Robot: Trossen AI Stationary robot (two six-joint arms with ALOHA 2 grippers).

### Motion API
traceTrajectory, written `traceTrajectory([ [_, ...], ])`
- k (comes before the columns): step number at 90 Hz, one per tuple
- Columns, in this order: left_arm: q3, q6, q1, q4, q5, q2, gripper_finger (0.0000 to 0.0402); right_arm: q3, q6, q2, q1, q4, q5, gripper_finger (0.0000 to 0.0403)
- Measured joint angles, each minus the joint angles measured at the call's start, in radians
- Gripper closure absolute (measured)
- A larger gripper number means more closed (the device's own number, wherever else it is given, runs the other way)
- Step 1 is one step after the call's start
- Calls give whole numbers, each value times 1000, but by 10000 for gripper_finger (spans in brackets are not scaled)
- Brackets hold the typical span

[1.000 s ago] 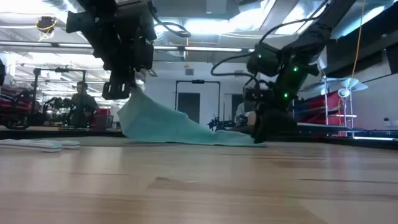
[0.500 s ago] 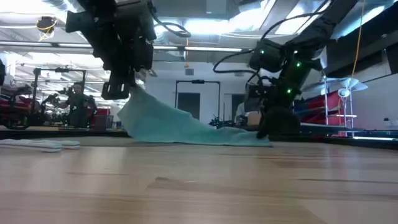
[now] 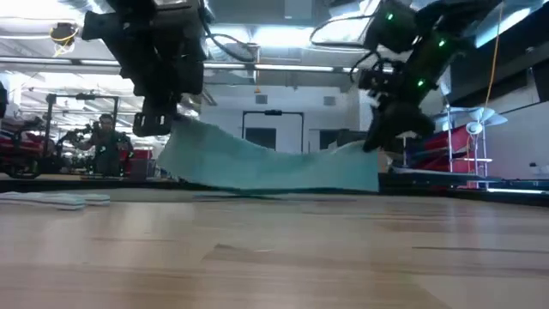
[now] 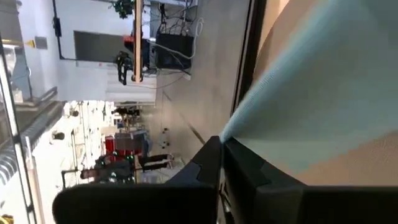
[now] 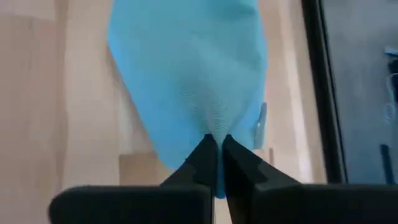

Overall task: Set table place
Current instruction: Fold the blue table napkin

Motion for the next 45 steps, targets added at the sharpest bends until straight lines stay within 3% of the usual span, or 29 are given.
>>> traceTrajectory([
  [45, 0, -152, -47, -58, 28, -129, 402, 0, 66, -86, 108, -112, 87, 402],
])
